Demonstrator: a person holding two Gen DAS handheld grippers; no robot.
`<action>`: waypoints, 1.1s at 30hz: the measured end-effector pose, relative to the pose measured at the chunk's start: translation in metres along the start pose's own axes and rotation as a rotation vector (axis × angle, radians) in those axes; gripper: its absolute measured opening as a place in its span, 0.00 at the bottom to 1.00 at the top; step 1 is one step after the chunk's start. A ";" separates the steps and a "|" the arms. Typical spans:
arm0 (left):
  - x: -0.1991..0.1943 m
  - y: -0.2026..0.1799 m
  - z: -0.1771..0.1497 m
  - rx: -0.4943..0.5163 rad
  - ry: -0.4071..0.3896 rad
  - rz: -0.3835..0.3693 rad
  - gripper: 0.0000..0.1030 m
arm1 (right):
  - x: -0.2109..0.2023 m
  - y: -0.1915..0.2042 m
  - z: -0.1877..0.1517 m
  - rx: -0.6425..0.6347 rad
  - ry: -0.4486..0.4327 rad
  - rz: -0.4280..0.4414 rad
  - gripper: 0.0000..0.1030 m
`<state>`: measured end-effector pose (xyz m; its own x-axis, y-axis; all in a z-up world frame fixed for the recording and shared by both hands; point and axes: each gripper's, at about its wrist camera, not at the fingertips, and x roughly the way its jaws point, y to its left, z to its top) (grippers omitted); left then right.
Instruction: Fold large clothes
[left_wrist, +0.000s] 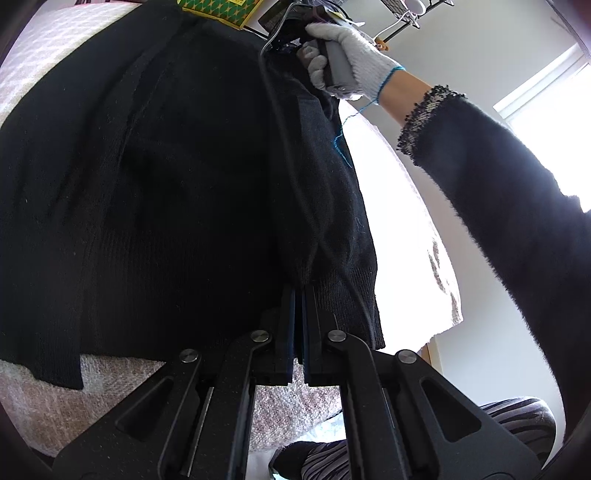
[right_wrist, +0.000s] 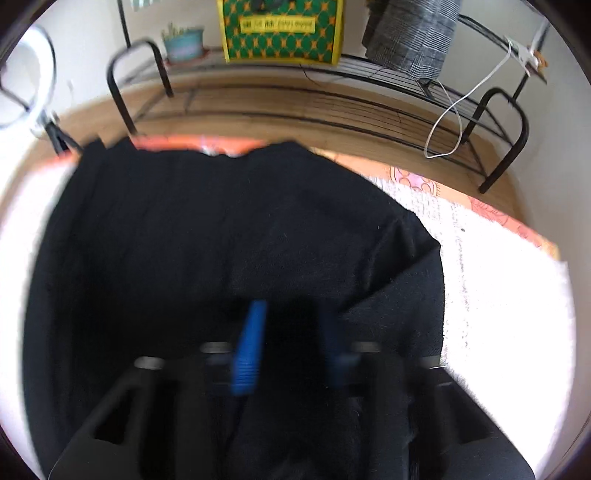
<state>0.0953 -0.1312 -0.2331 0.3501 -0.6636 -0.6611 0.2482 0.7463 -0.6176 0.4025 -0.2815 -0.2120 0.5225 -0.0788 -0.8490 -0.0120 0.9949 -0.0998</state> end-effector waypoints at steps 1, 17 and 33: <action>0.000 -0.001 0.000 -0.001 0.000 -0.003 0.00 | -0.001 0.000 -0.001 -0.001 -0.012 -0.007 0.01; -0.003 0.016 0.002 -0.083 0.013 -0.023 0.00 | -0.035 0.004 0.021 0.086 -0.176 0.040 0.00; -0.063 -0.017 -0.004 0.096 -0.074 0.073 0.00 | -0.204 -0.089 -0.078 0.230 -0.374 0.262 0.08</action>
<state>0.0655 -0.1022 -0.1826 0.4353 -0.6041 -0.6675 0.3040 0.7966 -0.5226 0.2305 -0.3593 -0.0706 0.7968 0.1606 -0.5825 -0.0175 0.9697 0.2435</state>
